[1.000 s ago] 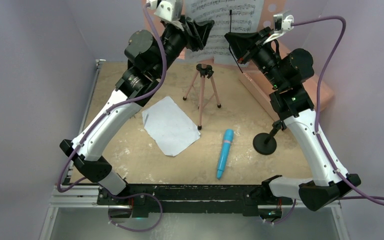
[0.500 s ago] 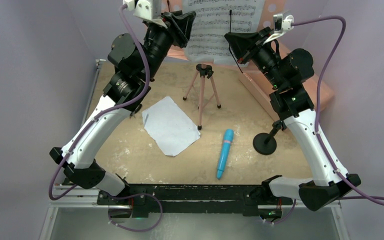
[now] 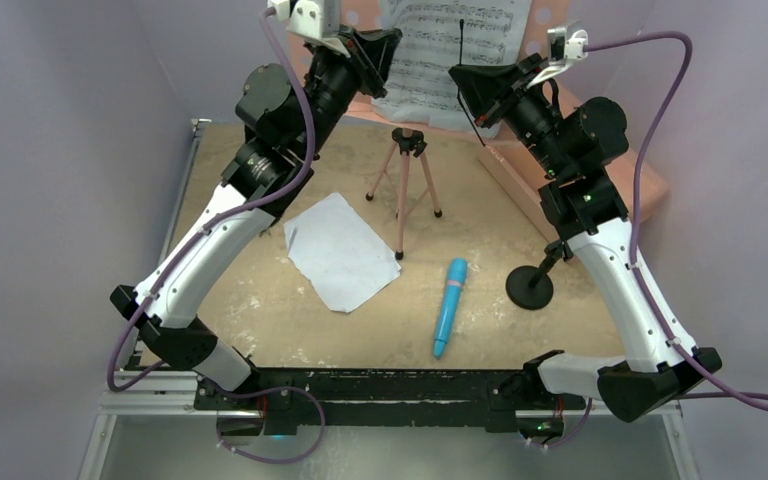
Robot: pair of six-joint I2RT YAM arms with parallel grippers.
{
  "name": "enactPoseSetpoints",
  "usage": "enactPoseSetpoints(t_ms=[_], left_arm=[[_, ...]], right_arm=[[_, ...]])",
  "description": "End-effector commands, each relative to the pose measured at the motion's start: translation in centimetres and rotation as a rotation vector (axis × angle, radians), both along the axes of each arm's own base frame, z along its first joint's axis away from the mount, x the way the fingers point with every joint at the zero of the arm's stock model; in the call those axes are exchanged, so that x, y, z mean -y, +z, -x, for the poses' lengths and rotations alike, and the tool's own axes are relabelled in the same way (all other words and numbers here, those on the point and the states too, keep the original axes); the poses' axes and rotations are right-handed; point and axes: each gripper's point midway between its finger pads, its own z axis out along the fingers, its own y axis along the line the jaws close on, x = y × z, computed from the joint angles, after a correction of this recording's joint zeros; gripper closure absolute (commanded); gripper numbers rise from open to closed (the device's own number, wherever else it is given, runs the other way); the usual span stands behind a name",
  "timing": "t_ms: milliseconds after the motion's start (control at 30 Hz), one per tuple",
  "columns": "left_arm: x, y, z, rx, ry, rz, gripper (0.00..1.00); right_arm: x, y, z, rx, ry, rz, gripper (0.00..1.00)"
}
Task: Set up the instrument practice props
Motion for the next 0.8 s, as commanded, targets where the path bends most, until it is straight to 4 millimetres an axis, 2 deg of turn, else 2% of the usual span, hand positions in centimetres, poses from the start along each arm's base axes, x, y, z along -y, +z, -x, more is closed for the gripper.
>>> enactPoseSetpoints(t_ms=[0, 133, 500, 767], left_arm=[[0.4, 2.1, 0.7, 0.04, -0.057, 0.066, 0.96], [0.8, 2.4, 0.9, 0.042, -0.087, 0.087, 1.0], [0.4, 4.6, 2.2, 0.085, -0.13, 0.157, 1.0], [1.4, 3.4, 1.7, 0.05, -0.148, 0.113, 1.0]], right_arm=[[1.0, 5.5, 3.6, 0.159, 0.028, -0.067, 1.0], [1.1, 5.6, 3.7, 0.164, 0.026, -0.069, 1.0], [1.1, 6.0, 3.9, 0.173, 0.029, -0.077, 1.0], [1.2, 6.0, 3.9, 0.168, 0.025, -0.081, 1.0]])
